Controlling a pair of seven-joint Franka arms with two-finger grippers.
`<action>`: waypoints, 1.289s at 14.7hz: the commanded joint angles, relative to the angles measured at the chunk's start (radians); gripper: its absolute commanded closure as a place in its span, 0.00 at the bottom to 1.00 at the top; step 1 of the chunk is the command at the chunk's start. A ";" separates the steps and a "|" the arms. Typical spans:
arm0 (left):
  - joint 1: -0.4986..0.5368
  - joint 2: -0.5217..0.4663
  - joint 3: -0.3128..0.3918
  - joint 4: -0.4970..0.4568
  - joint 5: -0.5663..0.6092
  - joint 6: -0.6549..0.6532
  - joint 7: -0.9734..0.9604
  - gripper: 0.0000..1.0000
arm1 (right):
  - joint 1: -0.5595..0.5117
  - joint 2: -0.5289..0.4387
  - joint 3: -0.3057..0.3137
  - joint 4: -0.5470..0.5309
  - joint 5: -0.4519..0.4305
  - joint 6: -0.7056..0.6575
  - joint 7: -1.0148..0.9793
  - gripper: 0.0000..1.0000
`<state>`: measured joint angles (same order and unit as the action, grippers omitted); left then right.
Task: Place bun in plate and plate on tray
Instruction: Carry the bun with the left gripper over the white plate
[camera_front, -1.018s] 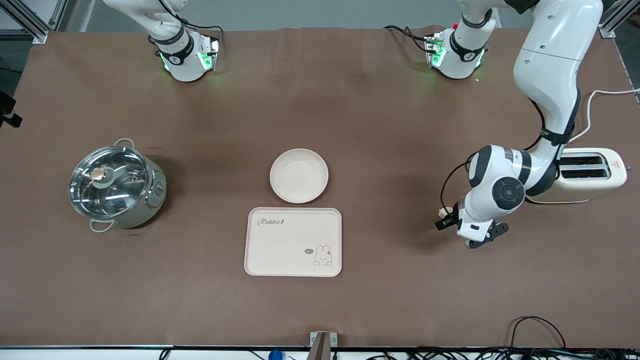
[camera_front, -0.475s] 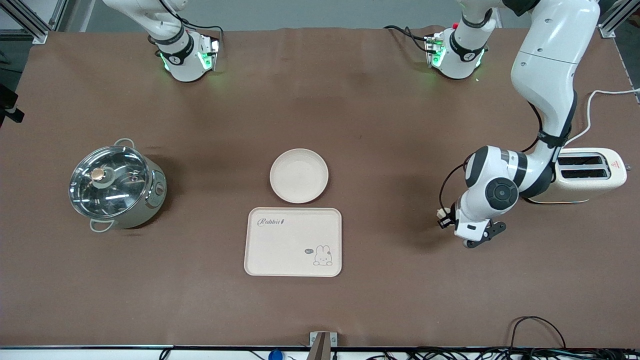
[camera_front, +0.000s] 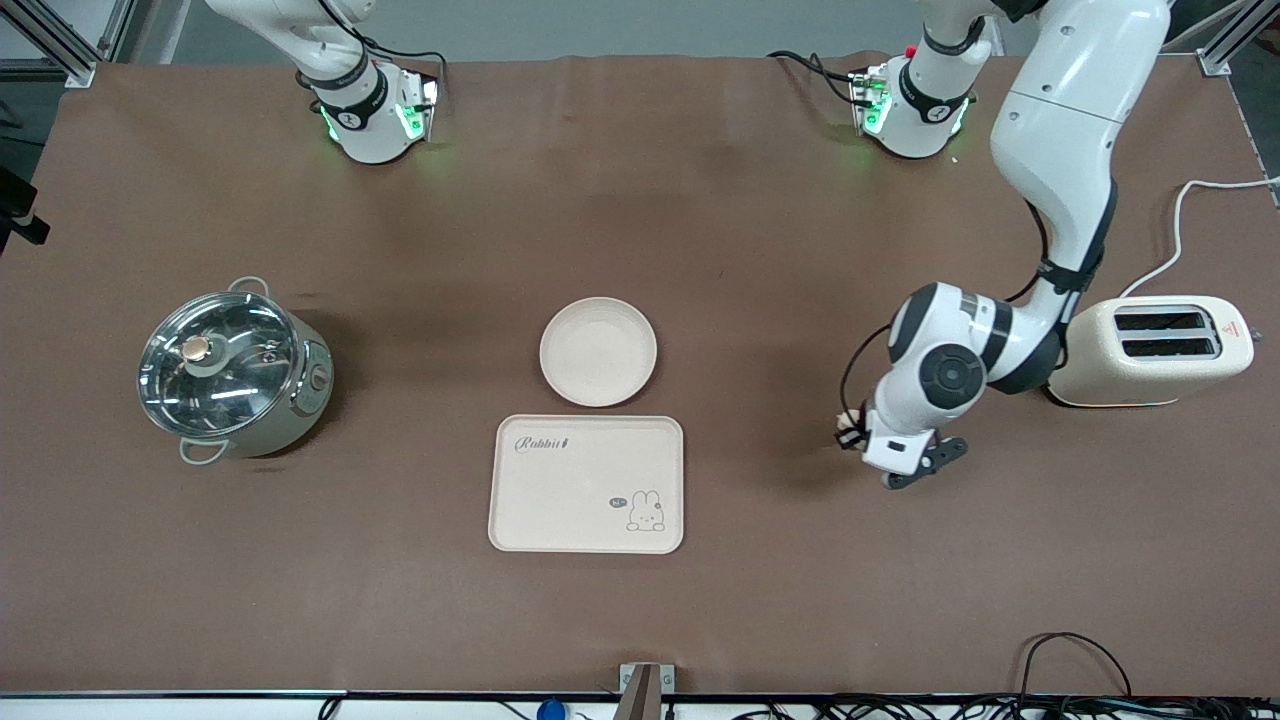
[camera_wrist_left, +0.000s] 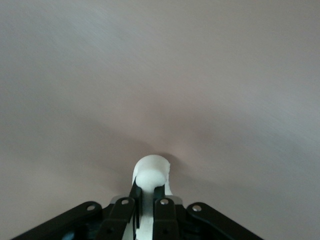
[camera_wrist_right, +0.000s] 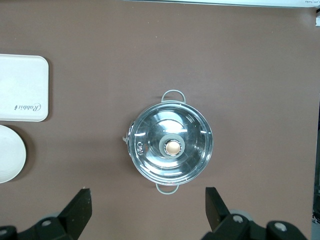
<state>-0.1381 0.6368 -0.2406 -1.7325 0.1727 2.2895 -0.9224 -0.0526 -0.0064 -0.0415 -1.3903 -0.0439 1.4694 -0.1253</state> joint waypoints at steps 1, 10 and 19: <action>-0.041 -0.012 -0.071 0.070 0.010 -0.076 -0.117 0.88 | 0.000 -0.012 -0.001 -0.001 0.006 -0.011 -0.004 0.00; -0.379 0.084 -0.080 0.249 0.010 -0.070 -0.410 0.84 | 0.000 -0.007 -0.003 -0.001 0.007 0.002 -0.004 0.00; -0.471 0.178 -0.080 0.258 0.010 0.060 -0.541 0.71 | 0.000 -0.006 -0.006 -0.001 0.013 0.025 -0.004 0.00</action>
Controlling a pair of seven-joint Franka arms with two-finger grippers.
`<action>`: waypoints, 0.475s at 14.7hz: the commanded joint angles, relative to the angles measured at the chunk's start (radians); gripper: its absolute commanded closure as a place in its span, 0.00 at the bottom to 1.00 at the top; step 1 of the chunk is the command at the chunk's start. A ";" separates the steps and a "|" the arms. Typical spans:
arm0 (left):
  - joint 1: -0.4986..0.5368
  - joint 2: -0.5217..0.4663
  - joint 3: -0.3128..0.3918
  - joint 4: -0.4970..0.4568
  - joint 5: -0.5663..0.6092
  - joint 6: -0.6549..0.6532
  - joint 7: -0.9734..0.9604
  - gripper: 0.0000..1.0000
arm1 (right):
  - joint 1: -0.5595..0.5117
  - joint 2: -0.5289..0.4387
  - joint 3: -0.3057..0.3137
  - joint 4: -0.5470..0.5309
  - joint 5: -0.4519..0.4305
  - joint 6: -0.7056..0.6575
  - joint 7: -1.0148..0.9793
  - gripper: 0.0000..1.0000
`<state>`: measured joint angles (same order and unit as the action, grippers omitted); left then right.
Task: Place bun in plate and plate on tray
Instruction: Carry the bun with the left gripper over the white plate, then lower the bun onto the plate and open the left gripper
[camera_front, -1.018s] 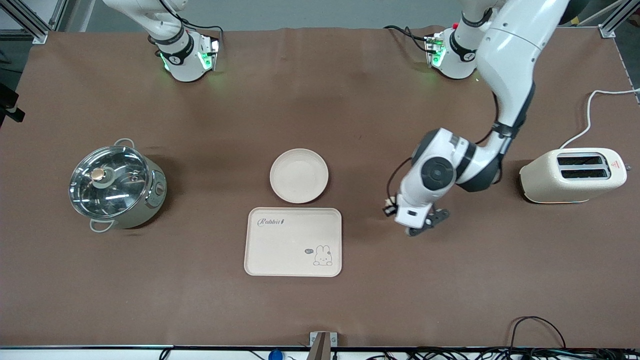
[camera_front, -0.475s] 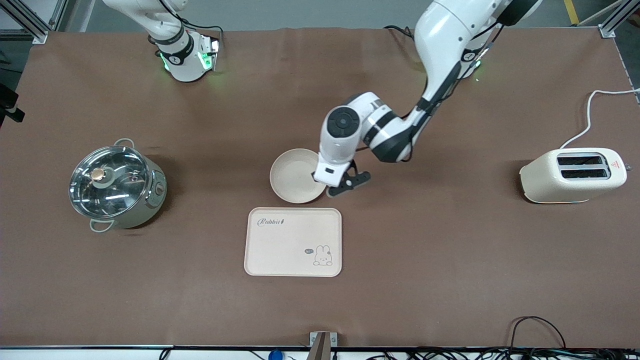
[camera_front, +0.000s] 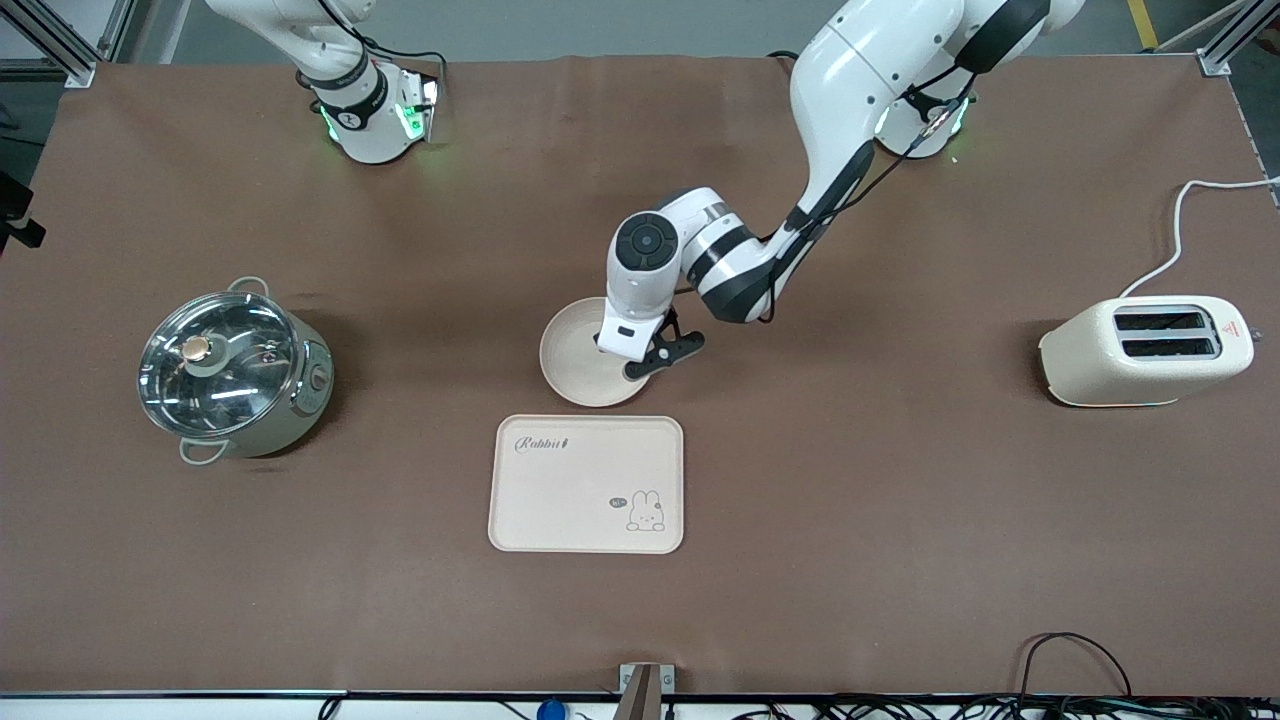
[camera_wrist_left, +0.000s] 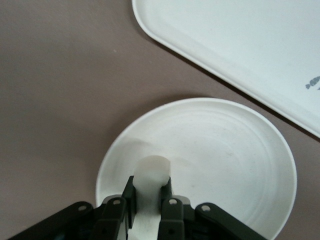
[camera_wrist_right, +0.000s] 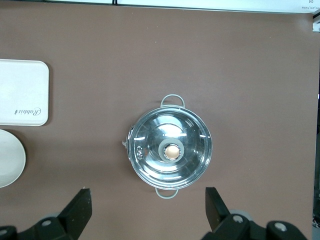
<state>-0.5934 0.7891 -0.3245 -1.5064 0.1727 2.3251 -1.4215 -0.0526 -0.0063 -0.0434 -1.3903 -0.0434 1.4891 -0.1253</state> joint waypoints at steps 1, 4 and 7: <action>-0.016 0.025 0.004 0.032 0.008 0.025 -0.043 0.65 | 0.000 -0.006 -0.004 -0.001 0.013 0.005 -0.004 0.00; -0.029 0.022 0.005 0.047 0.013 0.026 -0.080 0.00 | 0.004 -0.006 -0.004 -0.001 0.013 0.007 -0.004 0.00; -0.026 -0.016 0.012 0.080 0.022 0.005 -0.077 0.00 | 0.004 -0.006 -0.003 -0.001 0.014 0.007 -0.004 0.00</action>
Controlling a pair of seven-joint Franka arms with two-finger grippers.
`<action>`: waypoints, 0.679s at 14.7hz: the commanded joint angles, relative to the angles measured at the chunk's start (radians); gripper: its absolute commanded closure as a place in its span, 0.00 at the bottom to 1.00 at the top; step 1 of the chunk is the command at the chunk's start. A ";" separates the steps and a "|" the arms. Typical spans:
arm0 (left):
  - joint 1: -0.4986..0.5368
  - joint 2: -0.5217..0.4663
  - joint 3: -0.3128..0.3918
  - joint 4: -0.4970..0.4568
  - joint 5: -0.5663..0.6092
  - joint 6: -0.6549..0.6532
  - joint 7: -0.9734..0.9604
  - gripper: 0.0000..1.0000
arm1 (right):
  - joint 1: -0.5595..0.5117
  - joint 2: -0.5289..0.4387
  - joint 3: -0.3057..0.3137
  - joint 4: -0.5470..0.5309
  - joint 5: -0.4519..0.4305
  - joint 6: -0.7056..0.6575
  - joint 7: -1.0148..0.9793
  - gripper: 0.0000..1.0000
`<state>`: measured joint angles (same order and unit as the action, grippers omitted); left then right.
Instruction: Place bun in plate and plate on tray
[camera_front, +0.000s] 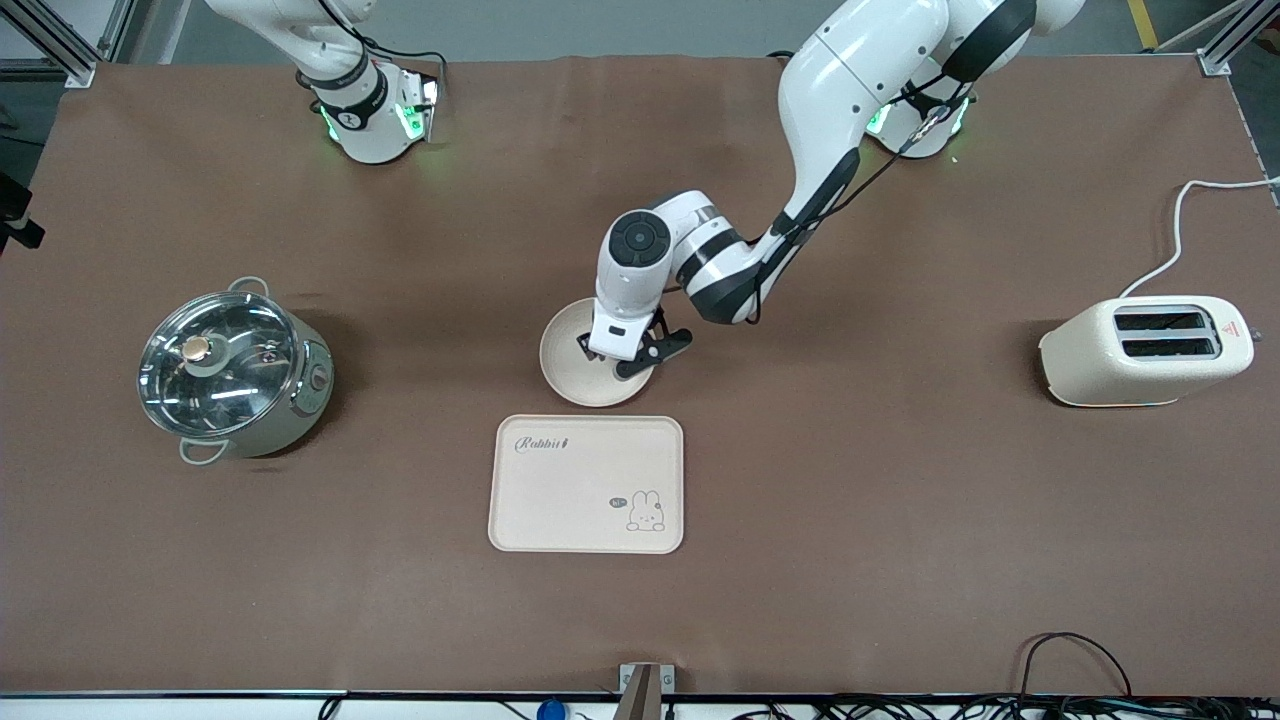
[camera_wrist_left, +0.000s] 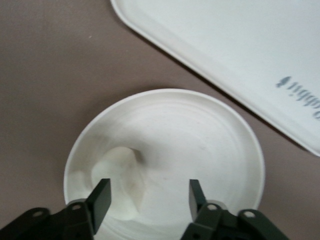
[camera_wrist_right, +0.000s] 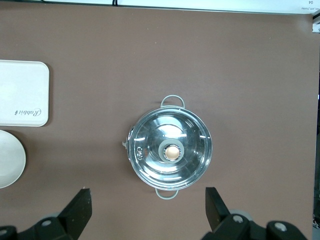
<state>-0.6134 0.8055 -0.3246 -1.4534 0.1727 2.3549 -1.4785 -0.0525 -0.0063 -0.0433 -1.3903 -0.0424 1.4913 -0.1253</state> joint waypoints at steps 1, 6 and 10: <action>0.003 -0.049 0.016 0.030 0.022 -0.052 -0.019 0.00 | 0.005 -0.006 -0.003 -0.003 0.013 0.004 -0.002 0.00; 0.139 -0.230 0.035 0.048 0.048 -0.262 0.139 0.00 | 0.002 -0.006 -0.003 -0.001 0.013 0.004 -0.002 0.00; 0.337 -0.394 0.032 0.048 0.047 -0.440 0.520 0.00 | 0.002 -0.006 -0.004 -0.001 0.013 0.004 -0.002 0.00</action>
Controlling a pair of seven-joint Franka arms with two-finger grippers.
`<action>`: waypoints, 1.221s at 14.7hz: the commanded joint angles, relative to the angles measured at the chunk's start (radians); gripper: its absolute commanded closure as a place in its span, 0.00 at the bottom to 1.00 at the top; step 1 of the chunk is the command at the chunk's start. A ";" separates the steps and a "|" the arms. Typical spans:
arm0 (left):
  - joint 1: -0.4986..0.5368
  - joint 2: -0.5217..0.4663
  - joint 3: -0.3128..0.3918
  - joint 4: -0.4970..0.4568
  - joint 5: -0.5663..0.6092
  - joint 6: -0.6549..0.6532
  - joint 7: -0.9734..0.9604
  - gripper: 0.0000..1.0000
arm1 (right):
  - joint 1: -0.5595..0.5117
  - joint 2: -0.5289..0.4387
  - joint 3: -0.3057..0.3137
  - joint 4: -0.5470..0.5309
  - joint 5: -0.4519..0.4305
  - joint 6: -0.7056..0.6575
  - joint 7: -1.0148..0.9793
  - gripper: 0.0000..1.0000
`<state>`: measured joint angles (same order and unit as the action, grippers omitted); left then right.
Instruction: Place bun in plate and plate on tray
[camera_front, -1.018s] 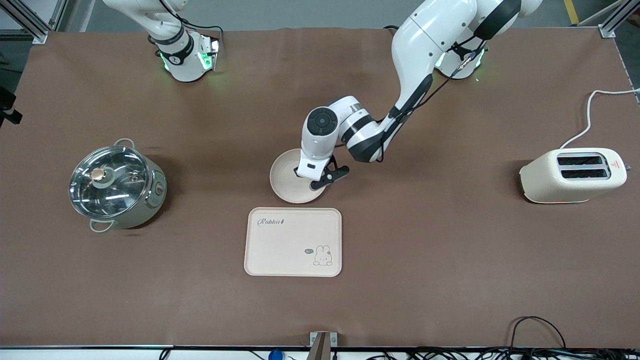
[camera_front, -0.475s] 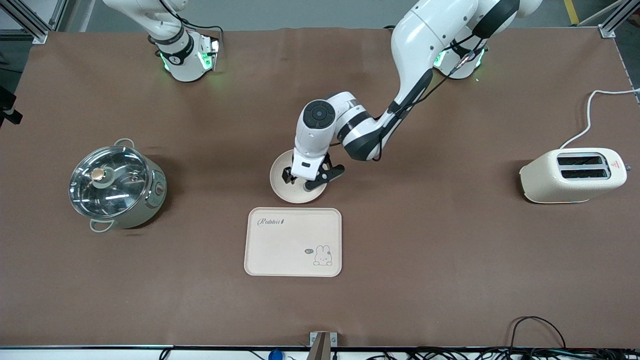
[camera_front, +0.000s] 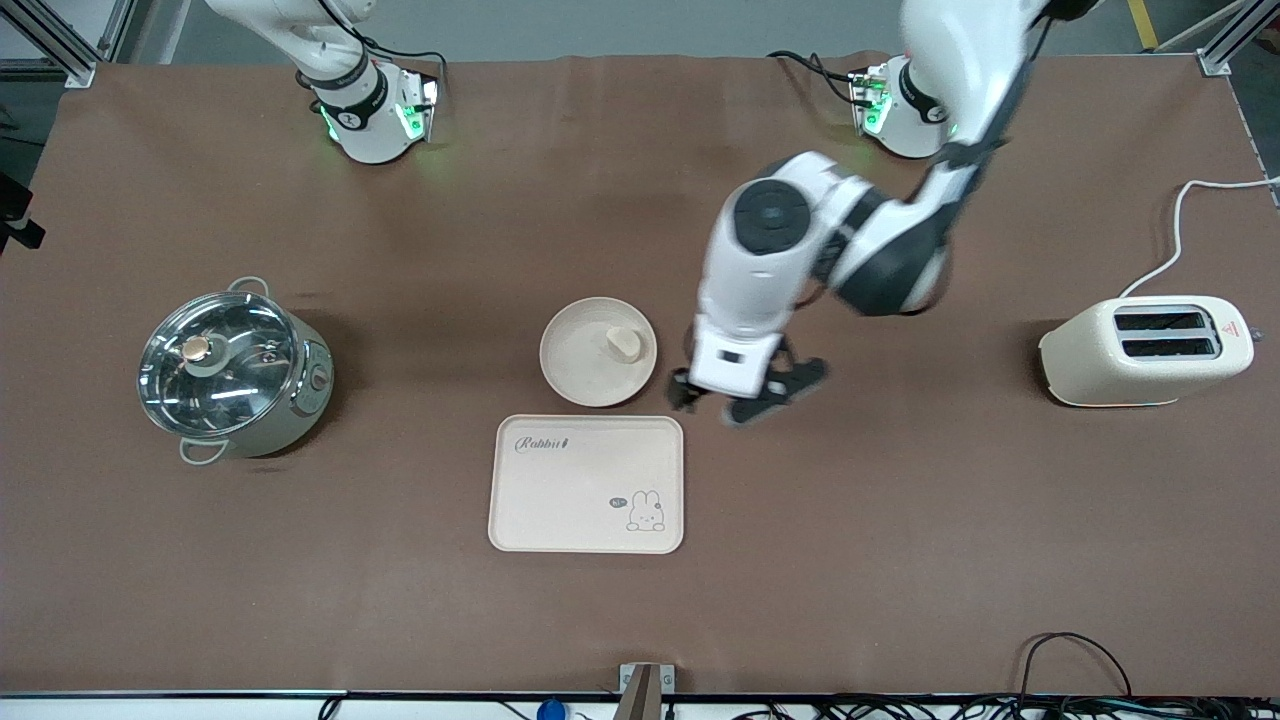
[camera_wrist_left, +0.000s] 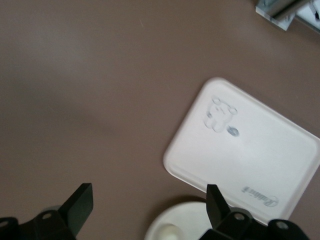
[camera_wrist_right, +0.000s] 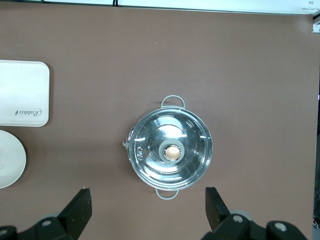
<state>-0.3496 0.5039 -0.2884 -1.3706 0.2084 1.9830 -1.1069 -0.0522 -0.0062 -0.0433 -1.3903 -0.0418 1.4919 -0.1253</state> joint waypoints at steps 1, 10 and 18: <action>0.118 -0.132 -0.005 -0.035 0.011 -0.100 0.229 0.00 | 0.002 -0.005 -0.004 -0.001 0.013 0.004 -0.002 0.00; 0.397 -0.384 -0.009 -0.038 -0.076 -0.393 0.789 0.00 | 0.002 -0.003 -0.004 -0.001 0.013 0.002 -0.002 0.00; 0.365 -0.602 0.146 -0.212 -0.199 -0.441 0.940 0.00 | 0.002 -0.003 -0.004 -0.001 0.013 0.004 -0.002 0.00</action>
<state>0.0368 -0.0415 -0.1595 -1.5160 0.0261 1.5382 -0.1752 -0.0523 -0.0055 -0.0449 -1.3904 -0.0417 1.4920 -0.1253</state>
